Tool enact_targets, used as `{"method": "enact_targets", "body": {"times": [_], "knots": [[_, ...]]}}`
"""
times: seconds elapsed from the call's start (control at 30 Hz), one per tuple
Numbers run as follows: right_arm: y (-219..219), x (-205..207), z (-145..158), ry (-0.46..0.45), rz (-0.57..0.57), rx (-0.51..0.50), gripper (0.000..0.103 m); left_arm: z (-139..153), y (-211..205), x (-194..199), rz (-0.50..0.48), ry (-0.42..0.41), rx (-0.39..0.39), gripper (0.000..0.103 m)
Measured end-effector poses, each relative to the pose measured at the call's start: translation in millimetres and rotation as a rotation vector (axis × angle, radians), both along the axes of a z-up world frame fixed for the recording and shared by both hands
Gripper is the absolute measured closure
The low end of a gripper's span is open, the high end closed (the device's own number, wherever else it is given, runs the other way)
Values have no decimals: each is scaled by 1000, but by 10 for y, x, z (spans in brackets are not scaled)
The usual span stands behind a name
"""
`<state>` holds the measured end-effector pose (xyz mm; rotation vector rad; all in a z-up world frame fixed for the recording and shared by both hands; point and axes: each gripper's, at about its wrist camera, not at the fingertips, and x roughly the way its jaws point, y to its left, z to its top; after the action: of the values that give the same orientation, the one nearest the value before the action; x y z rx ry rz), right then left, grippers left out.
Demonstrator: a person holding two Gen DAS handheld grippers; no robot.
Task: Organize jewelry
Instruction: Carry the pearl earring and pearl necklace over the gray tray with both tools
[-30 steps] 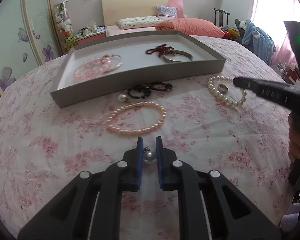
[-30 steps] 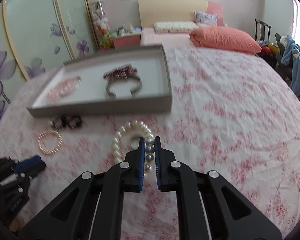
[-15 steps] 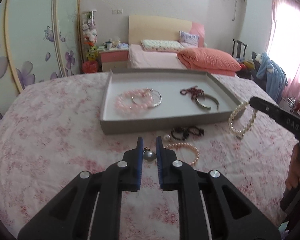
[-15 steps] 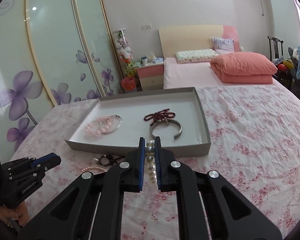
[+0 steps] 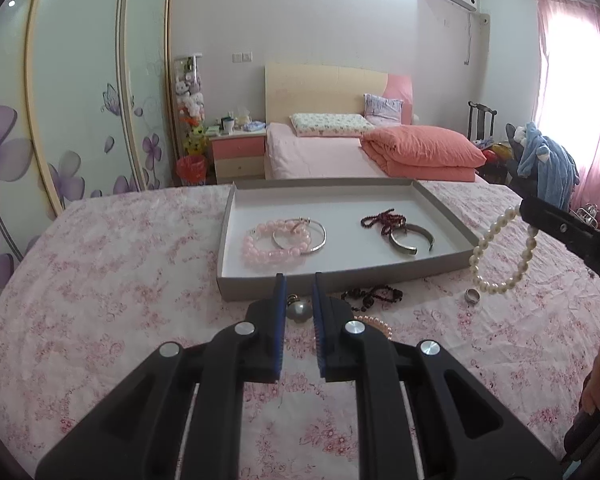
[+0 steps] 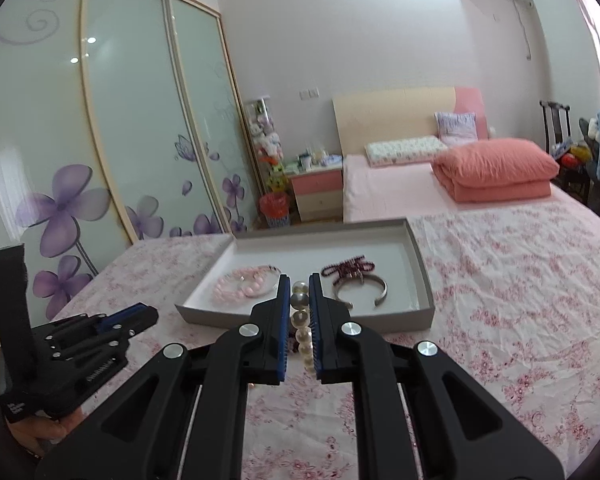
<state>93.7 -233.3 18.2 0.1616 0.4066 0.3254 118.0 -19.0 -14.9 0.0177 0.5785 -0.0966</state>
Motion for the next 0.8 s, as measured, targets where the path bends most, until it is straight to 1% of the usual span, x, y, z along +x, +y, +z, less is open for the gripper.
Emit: {"method": "enact_targets", "body": {"times": [0.3, 0.47, 0.8], "knots": [[111, -239, 179, -141, -42, -60, 93, 185, -26, -125, 31, -88, 28, 90], [142, -299, 220, -184, -61, -82, 93, 261, -48, -169, 41, -117, 36, 90], [168, -356, 292, -248, -93, -110, 93, 331, -53, -195, 49, -145, 41, 90]]}}
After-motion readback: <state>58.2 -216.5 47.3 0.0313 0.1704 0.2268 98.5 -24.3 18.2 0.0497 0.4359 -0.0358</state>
